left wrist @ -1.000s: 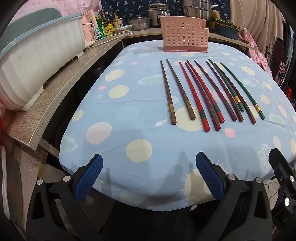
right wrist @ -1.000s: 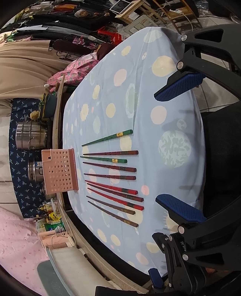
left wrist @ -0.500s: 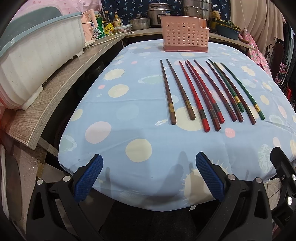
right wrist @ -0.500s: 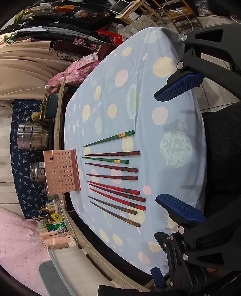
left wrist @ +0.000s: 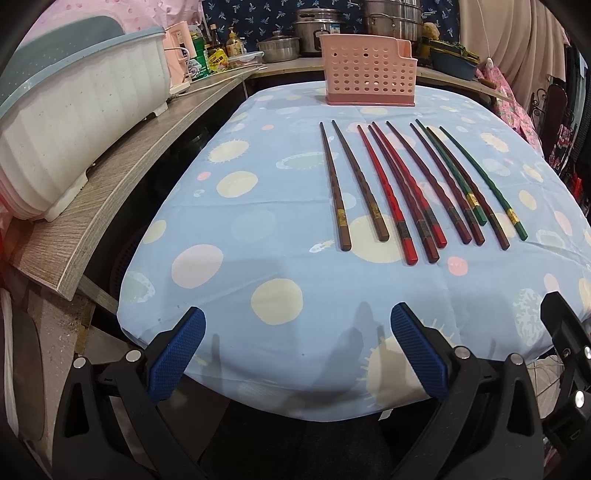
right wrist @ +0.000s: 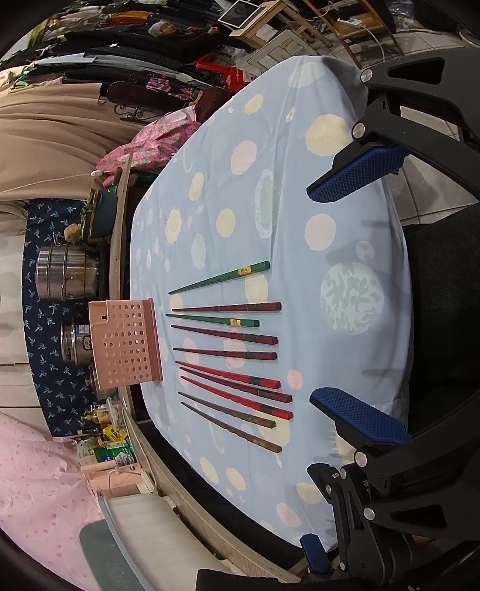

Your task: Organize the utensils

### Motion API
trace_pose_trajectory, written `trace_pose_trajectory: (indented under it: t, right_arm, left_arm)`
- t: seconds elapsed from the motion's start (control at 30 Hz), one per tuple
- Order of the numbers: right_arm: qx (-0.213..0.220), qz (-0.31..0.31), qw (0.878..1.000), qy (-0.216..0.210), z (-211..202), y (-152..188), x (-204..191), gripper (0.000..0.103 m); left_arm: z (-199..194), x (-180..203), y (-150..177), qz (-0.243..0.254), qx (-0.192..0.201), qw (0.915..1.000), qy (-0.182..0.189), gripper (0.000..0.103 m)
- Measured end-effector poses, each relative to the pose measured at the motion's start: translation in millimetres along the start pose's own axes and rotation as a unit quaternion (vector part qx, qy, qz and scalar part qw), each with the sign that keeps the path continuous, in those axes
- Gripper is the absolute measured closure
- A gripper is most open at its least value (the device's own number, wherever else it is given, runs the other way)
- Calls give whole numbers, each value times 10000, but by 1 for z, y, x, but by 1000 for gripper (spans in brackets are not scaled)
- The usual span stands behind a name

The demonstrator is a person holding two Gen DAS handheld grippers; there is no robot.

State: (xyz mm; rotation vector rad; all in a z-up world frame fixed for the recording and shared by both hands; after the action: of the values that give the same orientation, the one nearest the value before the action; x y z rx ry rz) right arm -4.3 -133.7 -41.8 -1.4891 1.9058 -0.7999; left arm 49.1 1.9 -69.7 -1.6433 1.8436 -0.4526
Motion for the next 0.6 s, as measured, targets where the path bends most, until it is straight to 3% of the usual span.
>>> trace_pose_trajectory:
  t: [0.6]
  right_arm:
    - [-14,48,10000,-20,0,1,1,7]
  left_arm:
    - [2,-1,-1,-10,-28,10000,0,7]
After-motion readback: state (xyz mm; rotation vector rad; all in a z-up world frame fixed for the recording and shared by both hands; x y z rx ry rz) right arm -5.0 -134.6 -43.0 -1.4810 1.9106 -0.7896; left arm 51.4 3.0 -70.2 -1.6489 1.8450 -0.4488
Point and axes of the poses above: each gripper's, at about its wrist camera, not at the fingertips, and z roughly the way its jaws point, x to its right, y to its underside, the point moved 8 cm from there along z, roughly the way its jaws point, and after that the axes turned 8 degrees about -y, right-handed, at the moved point
